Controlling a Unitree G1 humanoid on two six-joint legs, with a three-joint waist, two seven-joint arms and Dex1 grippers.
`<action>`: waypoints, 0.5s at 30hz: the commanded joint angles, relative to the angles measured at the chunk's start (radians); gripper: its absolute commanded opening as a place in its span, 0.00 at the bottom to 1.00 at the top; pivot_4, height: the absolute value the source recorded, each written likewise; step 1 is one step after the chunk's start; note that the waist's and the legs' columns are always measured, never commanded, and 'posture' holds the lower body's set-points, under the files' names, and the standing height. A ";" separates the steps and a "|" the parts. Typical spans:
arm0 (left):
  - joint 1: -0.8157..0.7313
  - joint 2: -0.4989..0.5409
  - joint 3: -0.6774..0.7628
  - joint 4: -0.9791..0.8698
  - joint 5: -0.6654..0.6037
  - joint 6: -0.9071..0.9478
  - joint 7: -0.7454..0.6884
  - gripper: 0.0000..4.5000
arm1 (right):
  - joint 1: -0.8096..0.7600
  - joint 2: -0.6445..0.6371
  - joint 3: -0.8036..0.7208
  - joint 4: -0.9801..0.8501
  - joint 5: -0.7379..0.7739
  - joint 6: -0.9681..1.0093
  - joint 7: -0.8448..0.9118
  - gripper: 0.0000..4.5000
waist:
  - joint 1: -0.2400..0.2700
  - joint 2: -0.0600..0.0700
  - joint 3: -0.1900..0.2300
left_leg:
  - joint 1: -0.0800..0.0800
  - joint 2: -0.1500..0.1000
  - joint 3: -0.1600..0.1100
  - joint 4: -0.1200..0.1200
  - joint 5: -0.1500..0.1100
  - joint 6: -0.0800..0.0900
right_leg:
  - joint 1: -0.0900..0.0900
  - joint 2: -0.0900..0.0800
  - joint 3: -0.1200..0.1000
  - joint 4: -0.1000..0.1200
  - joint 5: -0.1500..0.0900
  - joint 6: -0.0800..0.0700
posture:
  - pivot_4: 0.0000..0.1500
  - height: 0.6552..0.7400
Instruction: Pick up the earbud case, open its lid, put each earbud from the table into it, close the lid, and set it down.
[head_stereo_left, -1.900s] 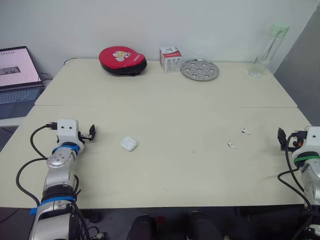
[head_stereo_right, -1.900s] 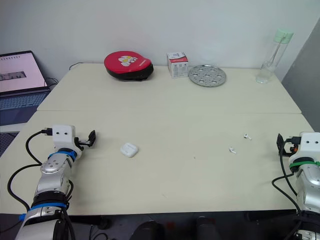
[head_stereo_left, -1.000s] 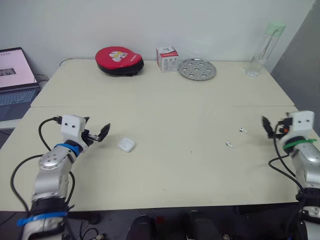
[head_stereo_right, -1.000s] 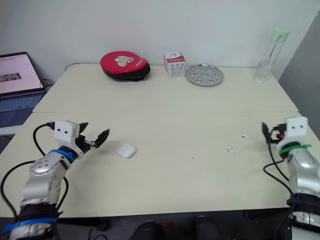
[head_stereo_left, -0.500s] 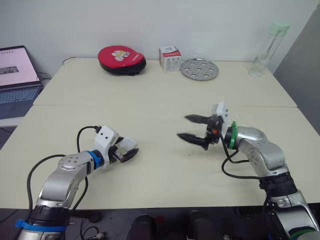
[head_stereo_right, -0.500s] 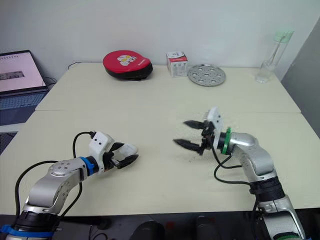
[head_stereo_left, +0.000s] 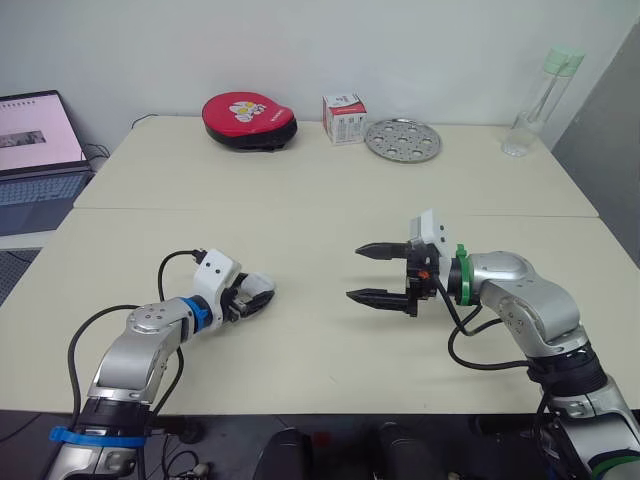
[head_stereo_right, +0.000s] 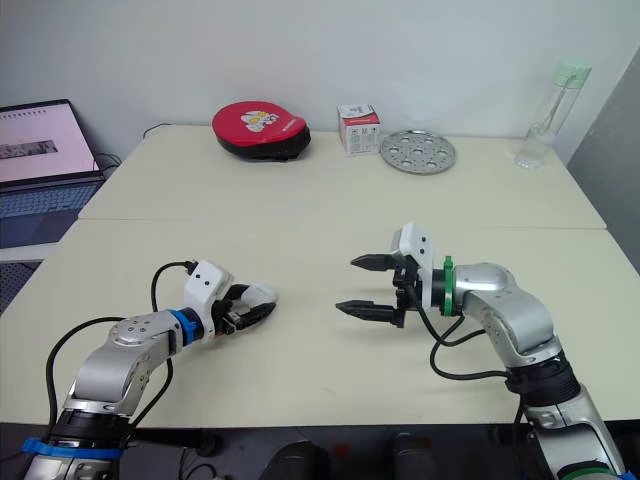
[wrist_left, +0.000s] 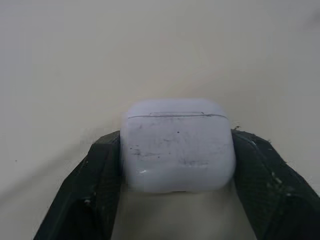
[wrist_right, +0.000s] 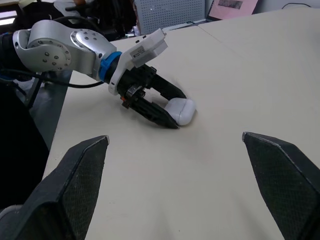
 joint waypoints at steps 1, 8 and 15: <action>-0.005 0.004 -0.036 -0.015 0.021 -0.016 -0.031 0.62 | -0.027 -0.012 -0.048 -0.003 0.003 0.001 -0.015 1.00 | 0.000 0.000 0.000 | 0.000 0.000 0.000 0.000 0.000 0.000 | 0.000 0.000 0.000 0.000 0.000 0.000 | 1.00 1.00; -0.274 -0.048 -0.155 0.171 0.311 -0.875 0.011 0.62 | -0.133 0.081 -0.173 0.041 0.169 0.309 -0.183 1.00 | 0.013 -0.001 0.001 | -0.004 0.000 0.000 0.001 0.000 0.000 | -0.003 -0.001 -0.001 0.000 0.001 -0.007 | 1.00 1.00; -0.489 -0.076 -0.237 0.503 0.440 -1.440 0.035 0.62 | -0.183 0.180 -0.178 0.035 0.230 0.416 -0.274 1.00 | -0.003 0.001 0.000 | -0.006 0.000 0.006 -0.003 0.000 0.000 | -0.010 -0.002 0.000 0.002 0.002 -0.006 | 1.00 1.00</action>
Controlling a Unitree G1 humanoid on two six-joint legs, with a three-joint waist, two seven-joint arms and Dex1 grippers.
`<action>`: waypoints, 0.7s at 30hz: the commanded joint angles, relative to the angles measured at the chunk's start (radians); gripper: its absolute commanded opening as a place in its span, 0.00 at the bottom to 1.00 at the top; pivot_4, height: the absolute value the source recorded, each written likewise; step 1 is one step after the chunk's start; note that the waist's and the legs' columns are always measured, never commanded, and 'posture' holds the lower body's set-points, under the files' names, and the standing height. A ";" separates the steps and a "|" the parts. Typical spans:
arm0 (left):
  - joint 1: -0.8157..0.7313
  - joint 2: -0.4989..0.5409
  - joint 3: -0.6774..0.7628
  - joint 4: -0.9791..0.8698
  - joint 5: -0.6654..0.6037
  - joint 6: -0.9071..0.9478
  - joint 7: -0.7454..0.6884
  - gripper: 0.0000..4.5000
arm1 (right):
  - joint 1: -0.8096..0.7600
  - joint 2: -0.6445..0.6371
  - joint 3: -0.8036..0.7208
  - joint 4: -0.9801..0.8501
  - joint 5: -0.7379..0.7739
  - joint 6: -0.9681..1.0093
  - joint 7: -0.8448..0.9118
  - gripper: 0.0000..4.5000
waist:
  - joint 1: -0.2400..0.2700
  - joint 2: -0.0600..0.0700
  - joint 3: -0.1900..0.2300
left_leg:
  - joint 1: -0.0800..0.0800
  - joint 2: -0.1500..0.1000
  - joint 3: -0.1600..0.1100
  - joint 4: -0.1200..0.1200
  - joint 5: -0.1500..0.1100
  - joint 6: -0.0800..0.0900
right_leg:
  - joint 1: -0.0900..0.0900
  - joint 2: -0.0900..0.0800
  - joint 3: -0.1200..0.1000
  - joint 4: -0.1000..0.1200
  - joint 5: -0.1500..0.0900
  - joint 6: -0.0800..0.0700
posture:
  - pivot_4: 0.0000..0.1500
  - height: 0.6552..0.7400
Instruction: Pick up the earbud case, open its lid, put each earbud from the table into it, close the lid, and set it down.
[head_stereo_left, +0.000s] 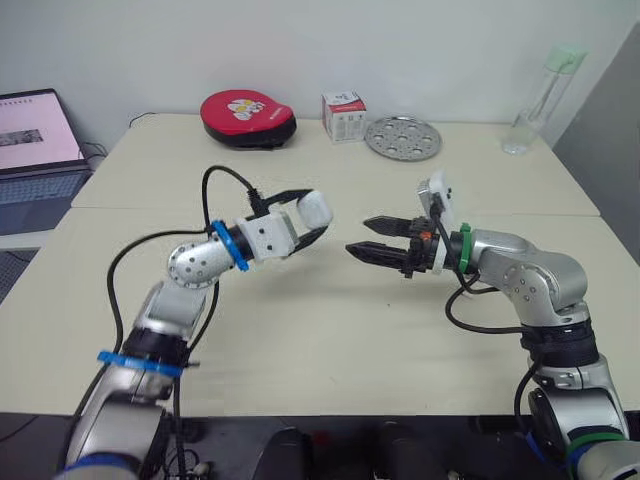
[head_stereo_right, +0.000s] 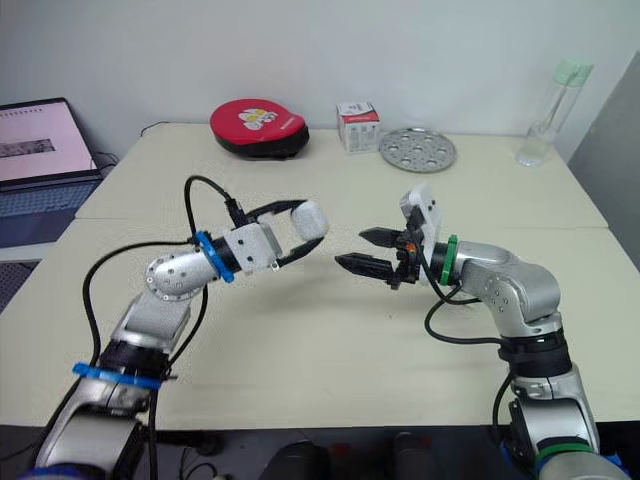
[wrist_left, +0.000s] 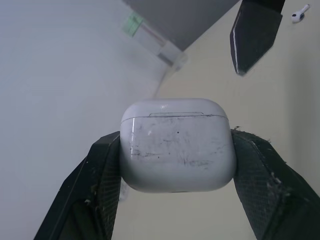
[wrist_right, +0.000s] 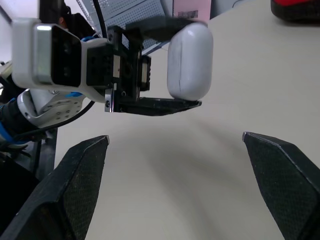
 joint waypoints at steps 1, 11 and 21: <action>-0.063 -0.019 -0.034 0.095 0.030 -0.211 0.013 0.62 | -0.045 0.046 -0.031 -0.029 0.049 0.029 -0.045 1.00 | -0.002 0.000 0.000 | -0.003 0.000 0.000 0.000 0.000 0.000 | -0.003 0.000 0.000 0.001 0.000 0.000 | 1.00 1.00; -0.146 -0.022 -0.062 0.232 0.029 -0.385 0.014 0.62 | -0.060 0.084 -0.016 -0.002 0.045 0.042 -0.091 1.00 | -0.002 0.000 0.000 | -0.008 0.000 -0.001 0.005 0.000 0.001 | -0.005 0.002 -0.001 0.000 0.003 0.006 | 1.00 1.00; -0.155 -0.031 -0.070 0.248 0.022 -0.417 0.018 0.62 | -0.078 0.095 -0.020 0.042 0.035 0.027 -0.109 0.41 | -0.002 0.000 0.000 | -0.008 0.000 -0.001 0.005 0.001 0.001 | -0.005 0.003 -0.001 0.000 0.003 0.006 | 1.00 1.00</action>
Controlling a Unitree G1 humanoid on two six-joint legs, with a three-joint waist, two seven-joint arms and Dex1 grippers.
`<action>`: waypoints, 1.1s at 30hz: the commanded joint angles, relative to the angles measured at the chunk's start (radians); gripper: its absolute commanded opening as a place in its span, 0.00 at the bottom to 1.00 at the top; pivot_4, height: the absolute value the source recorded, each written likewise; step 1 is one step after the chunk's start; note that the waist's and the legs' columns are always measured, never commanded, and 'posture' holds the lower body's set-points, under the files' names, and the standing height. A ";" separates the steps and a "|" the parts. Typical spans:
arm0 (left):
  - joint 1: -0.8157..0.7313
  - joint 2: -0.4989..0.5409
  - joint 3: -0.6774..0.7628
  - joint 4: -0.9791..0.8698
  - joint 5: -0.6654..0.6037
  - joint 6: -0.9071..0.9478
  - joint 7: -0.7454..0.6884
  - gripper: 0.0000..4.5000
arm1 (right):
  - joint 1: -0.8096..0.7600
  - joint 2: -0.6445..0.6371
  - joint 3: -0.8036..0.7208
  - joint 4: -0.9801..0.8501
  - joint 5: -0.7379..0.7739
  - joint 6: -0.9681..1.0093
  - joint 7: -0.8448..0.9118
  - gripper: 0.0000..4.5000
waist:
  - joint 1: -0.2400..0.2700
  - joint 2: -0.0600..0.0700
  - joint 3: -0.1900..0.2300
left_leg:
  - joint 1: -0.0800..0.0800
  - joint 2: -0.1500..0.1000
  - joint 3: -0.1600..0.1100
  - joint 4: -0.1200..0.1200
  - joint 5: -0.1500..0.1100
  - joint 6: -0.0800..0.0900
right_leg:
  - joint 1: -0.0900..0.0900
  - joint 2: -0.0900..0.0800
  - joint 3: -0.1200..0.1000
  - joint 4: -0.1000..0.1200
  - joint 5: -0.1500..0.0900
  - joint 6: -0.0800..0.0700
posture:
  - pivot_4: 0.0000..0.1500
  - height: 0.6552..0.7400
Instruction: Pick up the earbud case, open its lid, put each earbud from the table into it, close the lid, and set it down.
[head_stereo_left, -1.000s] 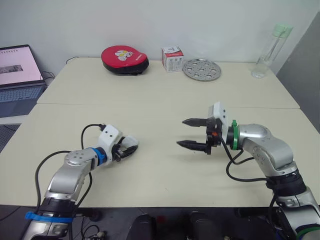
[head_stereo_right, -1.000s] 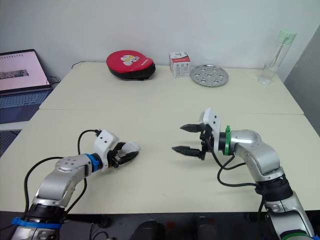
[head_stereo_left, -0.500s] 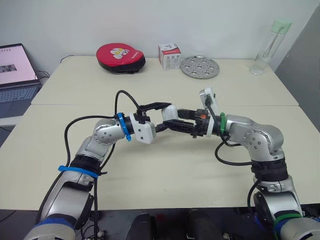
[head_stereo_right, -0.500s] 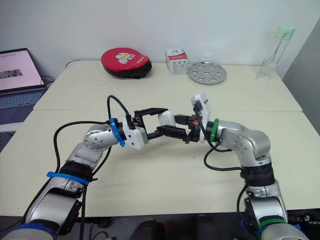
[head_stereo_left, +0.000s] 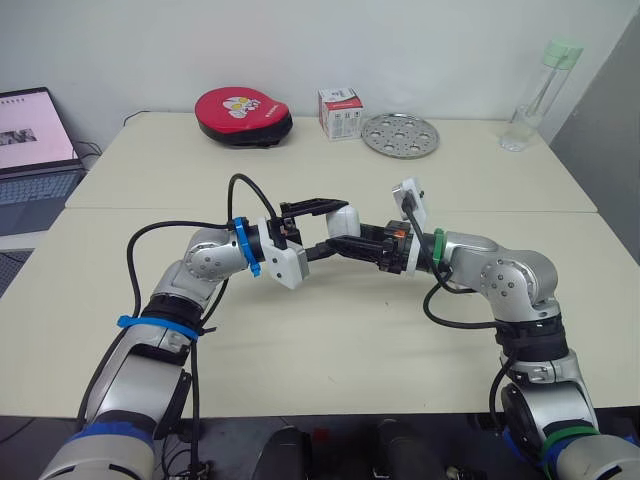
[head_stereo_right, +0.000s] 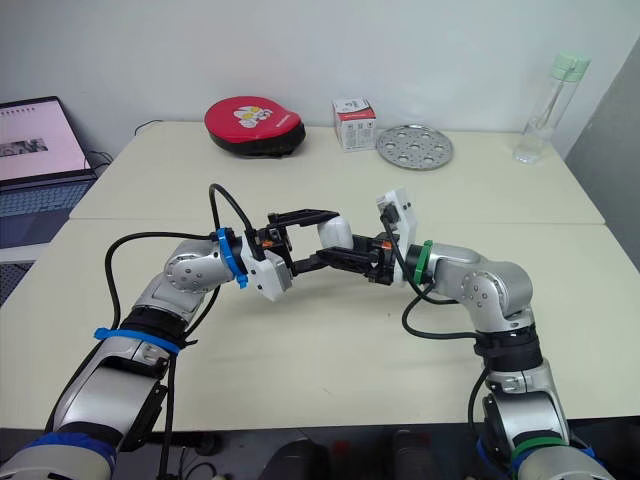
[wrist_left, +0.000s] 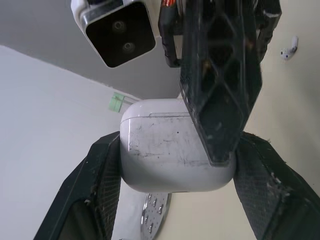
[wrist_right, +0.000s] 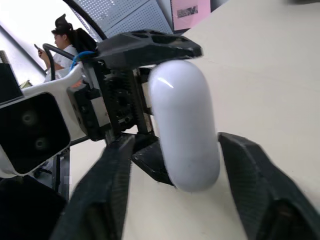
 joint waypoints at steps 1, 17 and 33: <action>-0.012 -0.005 -0.005 -0.016 -0.016 -0.029 0.010 0.62 | -0.038 0.008 -0.021 -0.010 0.009 -0.017 0.000 0.33 | 0.000 0.000 0.000 | 0.000 0.000 0.000 0.000 0.000 0.000 | 0.000 0.000 0.000 0.000 0.000 0.000 | 1.00 1.00; 0.040 0.044 -0.034 -0.088 -0.117 0.089 -0.106 1.00 | -0.043 -0.043 -0.002 0.126 -0.187 -0.196 -0.065 0.19 | -0.001 0.000 0.000 | 0.000 0.000 0.000 0.000 0.000 0.000 | 0.000 0.000 0.000 0.000 0.000 0.000 | 1.00 1.00; 0.024 0.064 -0.006 -0.306 -0.358 0.852 -0.469 0.60 | -0.034 -0.206 0.383 0.040 -0.646 -0.569 0.148 0.19 | -0.005 0.000 0.000 | 0.000 0.000 -0.001 0.001 0.000 0.000 | 0.000 0.004 0.002 0.000 -0.001 0.001 | 1.00 1.00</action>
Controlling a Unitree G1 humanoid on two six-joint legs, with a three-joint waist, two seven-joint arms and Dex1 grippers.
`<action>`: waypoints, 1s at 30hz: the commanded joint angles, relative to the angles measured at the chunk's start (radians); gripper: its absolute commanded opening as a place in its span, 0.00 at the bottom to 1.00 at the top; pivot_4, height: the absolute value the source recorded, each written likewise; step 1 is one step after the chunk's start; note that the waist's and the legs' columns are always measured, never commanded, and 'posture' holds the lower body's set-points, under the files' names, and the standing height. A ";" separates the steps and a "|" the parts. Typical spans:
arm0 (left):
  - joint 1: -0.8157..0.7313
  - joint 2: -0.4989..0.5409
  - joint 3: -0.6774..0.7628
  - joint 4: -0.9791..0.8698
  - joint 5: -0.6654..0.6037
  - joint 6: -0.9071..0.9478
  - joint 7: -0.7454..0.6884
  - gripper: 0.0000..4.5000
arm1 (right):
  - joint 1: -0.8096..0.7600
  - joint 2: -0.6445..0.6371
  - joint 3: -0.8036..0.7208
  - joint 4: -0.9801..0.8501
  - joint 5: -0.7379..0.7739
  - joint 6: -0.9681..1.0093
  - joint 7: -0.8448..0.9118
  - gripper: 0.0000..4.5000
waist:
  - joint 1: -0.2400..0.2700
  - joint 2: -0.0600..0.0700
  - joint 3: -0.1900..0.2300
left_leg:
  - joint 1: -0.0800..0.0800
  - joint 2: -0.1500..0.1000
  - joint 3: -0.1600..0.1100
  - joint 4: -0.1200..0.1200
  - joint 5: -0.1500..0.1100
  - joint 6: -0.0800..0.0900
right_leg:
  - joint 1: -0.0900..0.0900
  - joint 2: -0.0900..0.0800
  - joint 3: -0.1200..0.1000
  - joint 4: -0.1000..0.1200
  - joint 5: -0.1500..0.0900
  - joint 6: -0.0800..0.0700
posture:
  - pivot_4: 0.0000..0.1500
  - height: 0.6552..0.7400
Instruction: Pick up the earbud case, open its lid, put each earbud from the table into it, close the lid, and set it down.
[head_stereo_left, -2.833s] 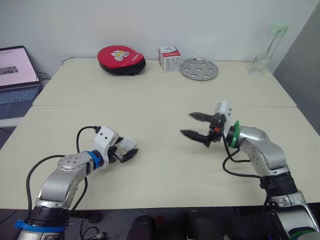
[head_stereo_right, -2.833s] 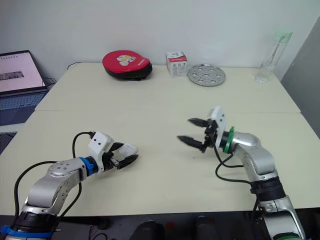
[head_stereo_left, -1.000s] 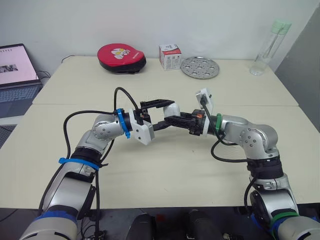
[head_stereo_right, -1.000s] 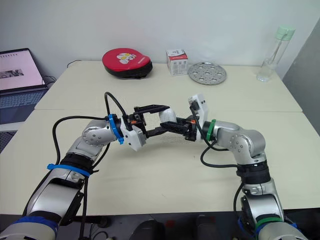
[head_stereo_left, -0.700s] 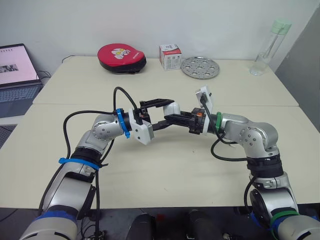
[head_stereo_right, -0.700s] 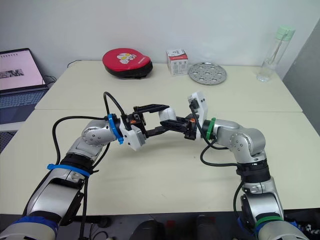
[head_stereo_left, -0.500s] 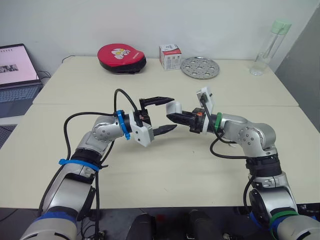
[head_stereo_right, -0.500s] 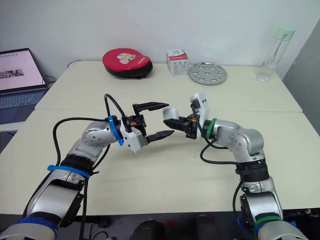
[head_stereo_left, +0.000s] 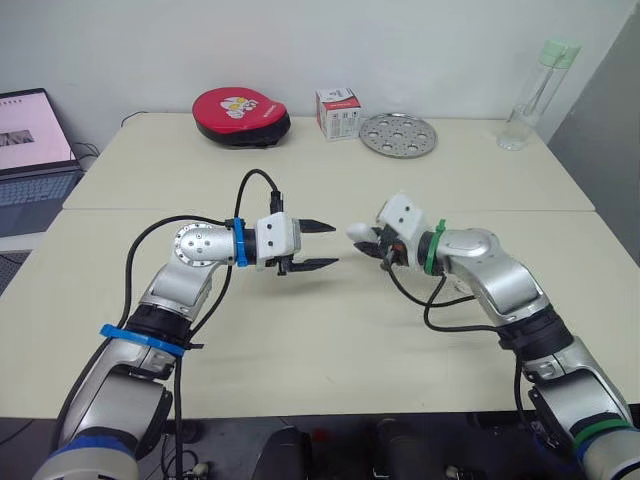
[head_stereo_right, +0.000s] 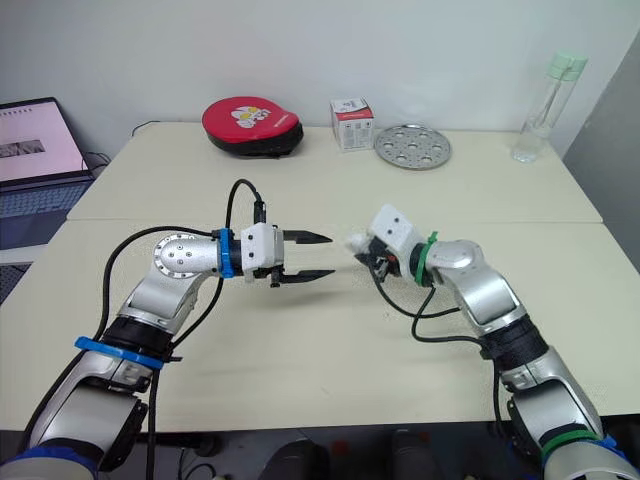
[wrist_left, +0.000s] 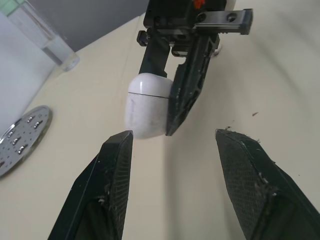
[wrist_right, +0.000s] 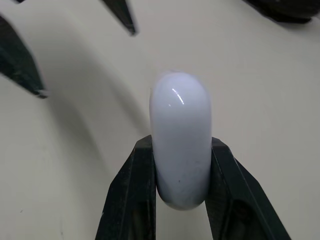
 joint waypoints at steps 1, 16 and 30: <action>-0.060 -0.009 0.022 0.011 0.038 0.012 -0.014 0.60 | -0.023 -0.017 0.035 -0.062 -0.066 -0.047 0.037 0.19 | 0.003 0.000 0.000 | 0.000 0.000 0.000 0.000 0.000 0.000 | 0.000 0.000 0.000 0.000 0.000 0.000 | 1.00 1.00; -0.124 -0.082 0.022 0.117 0.149 -0.028 -0.026 0.60 | -0.042 0.017 0.073 -0.151 -0.187 -0.046 0.077 0.19 | 0.005 0.000 0.000 | 0.000 0.000 0.000 0.000 0.000 0.000 | 0.000 0.000 0.000 0.000 0.000 0.000 | 1.00 1.00; -0.134 -0.097 0.031 0.106 0.155 -0.021 -0.058 0.21 | -0.014 0.028 0.079 -0.116 -0.264 -0.070 0.094 0.19 | 0.005 0.000 0.000 | 0.000 0.000 0.000 0.001 0.000 0.000 | 0.000 0.000 0.000 0.001 0.000 0.000 | 1.00 1.00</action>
